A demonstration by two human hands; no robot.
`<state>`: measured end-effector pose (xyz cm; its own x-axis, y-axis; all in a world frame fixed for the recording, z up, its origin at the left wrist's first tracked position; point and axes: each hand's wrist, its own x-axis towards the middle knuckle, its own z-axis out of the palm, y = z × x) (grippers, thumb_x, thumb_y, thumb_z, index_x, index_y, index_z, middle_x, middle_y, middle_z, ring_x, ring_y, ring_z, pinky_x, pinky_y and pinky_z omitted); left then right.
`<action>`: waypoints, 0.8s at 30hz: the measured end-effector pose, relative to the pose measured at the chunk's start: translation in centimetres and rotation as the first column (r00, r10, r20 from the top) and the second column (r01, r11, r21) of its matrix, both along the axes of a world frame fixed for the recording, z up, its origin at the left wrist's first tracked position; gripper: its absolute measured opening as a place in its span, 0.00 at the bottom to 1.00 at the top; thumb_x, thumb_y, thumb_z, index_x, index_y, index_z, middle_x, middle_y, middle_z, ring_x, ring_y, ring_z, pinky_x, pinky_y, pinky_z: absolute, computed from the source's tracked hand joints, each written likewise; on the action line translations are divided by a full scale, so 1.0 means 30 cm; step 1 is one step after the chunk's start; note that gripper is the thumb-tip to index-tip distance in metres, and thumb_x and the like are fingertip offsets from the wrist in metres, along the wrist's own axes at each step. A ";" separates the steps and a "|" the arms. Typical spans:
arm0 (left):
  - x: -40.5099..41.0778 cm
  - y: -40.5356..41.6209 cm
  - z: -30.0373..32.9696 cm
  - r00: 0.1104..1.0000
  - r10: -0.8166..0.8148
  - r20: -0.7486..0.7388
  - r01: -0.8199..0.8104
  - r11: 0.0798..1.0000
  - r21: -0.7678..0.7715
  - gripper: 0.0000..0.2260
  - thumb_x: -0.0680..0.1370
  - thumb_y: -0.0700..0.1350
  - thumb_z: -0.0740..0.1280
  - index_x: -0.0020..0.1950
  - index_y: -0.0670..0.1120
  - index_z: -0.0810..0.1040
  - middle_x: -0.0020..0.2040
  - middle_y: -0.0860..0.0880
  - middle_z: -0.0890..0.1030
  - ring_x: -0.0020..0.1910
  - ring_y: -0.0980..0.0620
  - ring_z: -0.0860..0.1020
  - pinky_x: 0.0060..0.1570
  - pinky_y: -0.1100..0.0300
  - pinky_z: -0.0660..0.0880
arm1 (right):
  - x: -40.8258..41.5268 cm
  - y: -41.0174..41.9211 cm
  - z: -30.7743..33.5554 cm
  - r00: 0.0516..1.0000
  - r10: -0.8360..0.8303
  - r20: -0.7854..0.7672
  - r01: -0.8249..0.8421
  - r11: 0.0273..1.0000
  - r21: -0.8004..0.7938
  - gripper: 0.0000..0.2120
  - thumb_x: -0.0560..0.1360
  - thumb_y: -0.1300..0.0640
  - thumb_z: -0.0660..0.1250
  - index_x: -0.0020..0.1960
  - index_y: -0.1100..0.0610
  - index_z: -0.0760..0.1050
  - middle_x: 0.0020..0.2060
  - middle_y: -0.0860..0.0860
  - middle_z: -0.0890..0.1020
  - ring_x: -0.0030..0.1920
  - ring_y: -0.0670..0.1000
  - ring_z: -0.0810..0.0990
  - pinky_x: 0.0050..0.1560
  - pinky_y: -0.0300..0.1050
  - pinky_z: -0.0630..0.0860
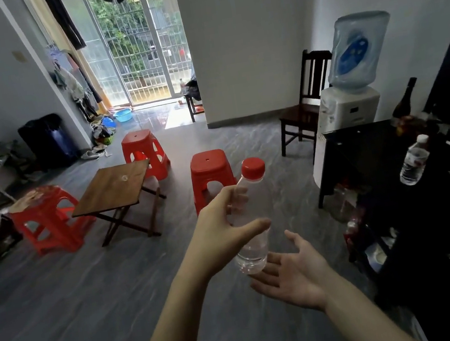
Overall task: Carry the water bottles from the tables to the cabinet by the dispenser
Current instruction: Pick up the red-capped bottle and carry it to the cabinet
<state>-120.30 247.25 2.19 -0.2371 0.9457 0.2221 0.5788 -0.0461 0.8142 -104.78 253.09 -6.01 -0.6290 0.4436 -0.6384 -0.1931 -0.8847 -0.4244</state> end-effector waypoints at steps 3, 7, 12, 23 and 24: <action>-0.059 0.218 0.012 1.000 0.016 0.025 -0.016 1.000 -0.003 0.25 0.70 0.52 0.79 0.64 0.55 0.76 0.55 0.60 0.81 0.54 0.71 0.77 0.48 0.76 0.74 | -0.046 0.217 0.010 1.000 0.007 0.001 -0.007 1.000 0.023 0.38 0.77 0.35 0.57 0.72 0.66 0.70 0.66 0.64 0.77 0.66 0.62 0.76 0.65 0.58 0.70; -0.137 0.472 0.025 1.000 0.019 0.017 -0.019 1.000 -0.013 0.25 0.70 0.53 0.79 0.65 0.54 0.76 0.56 0.61 0.80 0.54 0.72 0.77 0.48 0.79 0.73 | -0.113 0.481 0.022 0.999 0.051 0.016 -0.052 0.997 0.054 0.38 0.77 0.35 0.56 0.70 0.67 0.72 0.67 0.64 0.76 0.66 0.62 0.76 0.64 0.58 0.71; -0.247 0.686 0.029 0.999 0.039 -0.011 -0.039 0.999 -0.009 0.25 0.70 0.54 0.79 0.65 0.55 0.76 0.56 0.61 0.81 0.55 0.69 0.78 0.49 0.75 0.74 | -0.240 0.731 0.018 0.998 0.061 0.009 -0.062 0.998 0.031 0.38 0.77 0.35 0.56 0.68 0.68 0.73 0.63 0.64 0.79 0.62 0.62 0.78 0.71 0.57 0.67; -0.653 1.108 -0.029 0.997 0.077 0.024 -0.076 0.997 -0.023 0.21 0.70 0.49 0.79 0.61 0.56 0.76 0.51 0.63 0.82 0.52 0.72 0.78 0.48 0.77 0.73 | -0.654 1.189 -0.042 0.992 0.107 0.071 -0.108 0.994 0.014 0.36 0.77 0.35 0.56 0.63 0.67 0.75 0.52 0.63 0.84 0.54 0.61 0.81 0.56 0.54 0.75; -0.700 1.161 -0.031 0.998 0.068 0.016 -0.067 0.997 -0.022 0.22 0.70 0.50 0.79 0.61 0.56 0.76 0.51 0.64 0.81 0.52 0.72 0.78 0.48 0.77 0.73 | -0.695 1.235 -0.041 0.993 0.094 0.072 -0.095 0.995 0.017 0.37 0.77 0.35 0.55 0.64 0.67 0.75 0.52 0.63 0.84 0.55 0.61 0.80 0.56 0.54 0.74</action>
